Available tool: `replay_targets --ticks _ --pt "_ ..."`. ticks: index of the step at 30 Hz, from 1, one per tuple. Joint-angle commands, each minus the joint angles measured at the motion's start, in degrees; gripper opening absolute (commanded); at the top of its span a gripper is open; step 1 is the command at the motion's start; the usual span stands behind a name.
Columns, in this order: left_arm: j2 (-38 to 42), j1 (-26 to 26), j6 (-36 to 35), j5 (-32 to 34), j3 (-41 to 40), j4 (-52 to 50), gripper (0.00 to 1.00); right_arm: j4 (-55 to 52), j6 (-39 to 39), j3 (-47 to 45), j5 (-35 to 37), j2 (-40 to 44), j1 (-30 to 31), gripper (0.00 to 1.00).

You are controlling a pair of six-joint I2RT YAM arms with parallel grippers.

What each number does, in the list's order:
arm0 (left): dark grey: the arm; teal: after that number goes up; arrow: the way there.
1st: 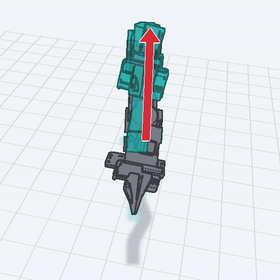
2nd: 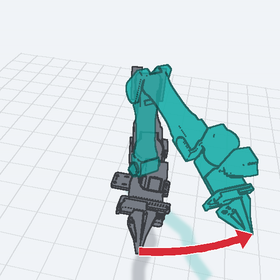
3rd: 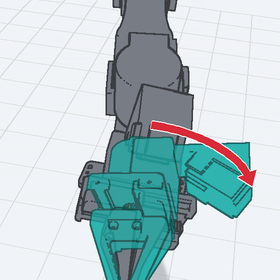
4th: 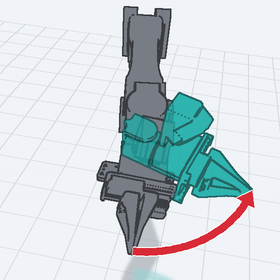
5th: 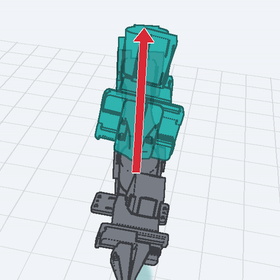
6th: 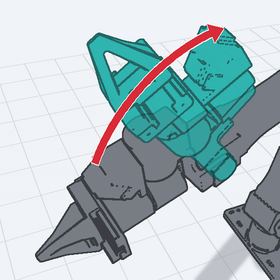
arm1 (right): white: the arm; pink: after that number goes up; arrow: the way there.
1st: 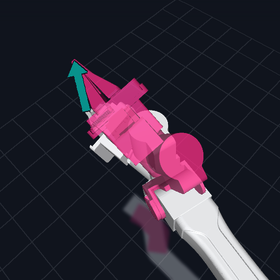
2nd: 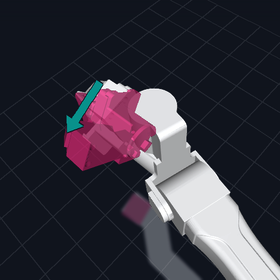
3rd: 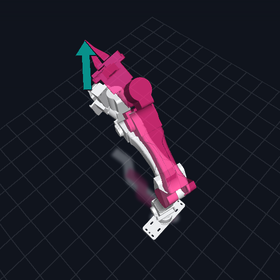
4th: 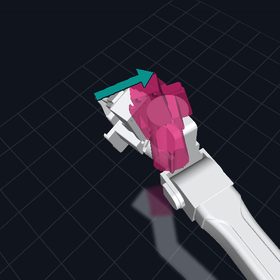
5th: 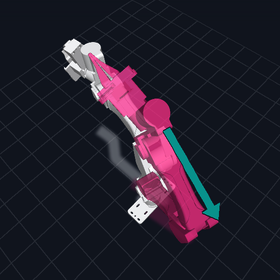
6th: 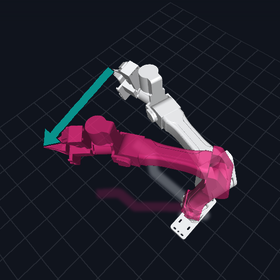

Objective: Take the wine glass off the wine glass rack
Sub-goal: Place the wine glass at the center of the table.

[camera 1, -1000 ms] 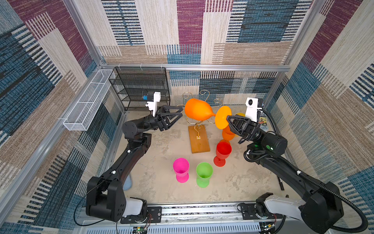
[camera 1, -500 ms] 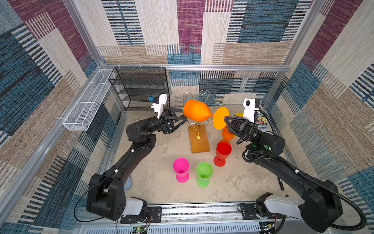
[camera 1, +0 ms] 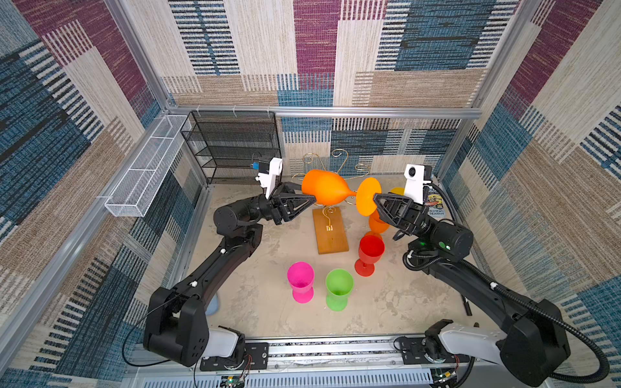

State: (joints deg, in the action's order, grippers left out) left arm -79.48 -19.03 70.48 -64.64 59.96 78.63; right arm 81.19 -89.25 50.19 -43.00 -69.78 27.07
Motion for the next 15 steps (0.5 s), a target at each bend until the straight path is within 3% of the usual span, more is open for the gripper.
replay_targets --ticks 1,4,15 --pt "1.29 -0.28 -0.17 -0.44 0.04 2.16 0.31 24.54 0.24 -0.05 0.90 -0.71 0.00 0.00" --pt "2.49 -0.30 -0.10 -0.41 -0.19 2.14 0.24 24.52 -0.13 0.10 1.18 -1.15 -0.03 0.01" --pt "8.28 -0.57 -0.08 0.30 -1.61 2.23 0.00 20.94 1.73 -1.48 2.59 0.06 -0.20 0.51"
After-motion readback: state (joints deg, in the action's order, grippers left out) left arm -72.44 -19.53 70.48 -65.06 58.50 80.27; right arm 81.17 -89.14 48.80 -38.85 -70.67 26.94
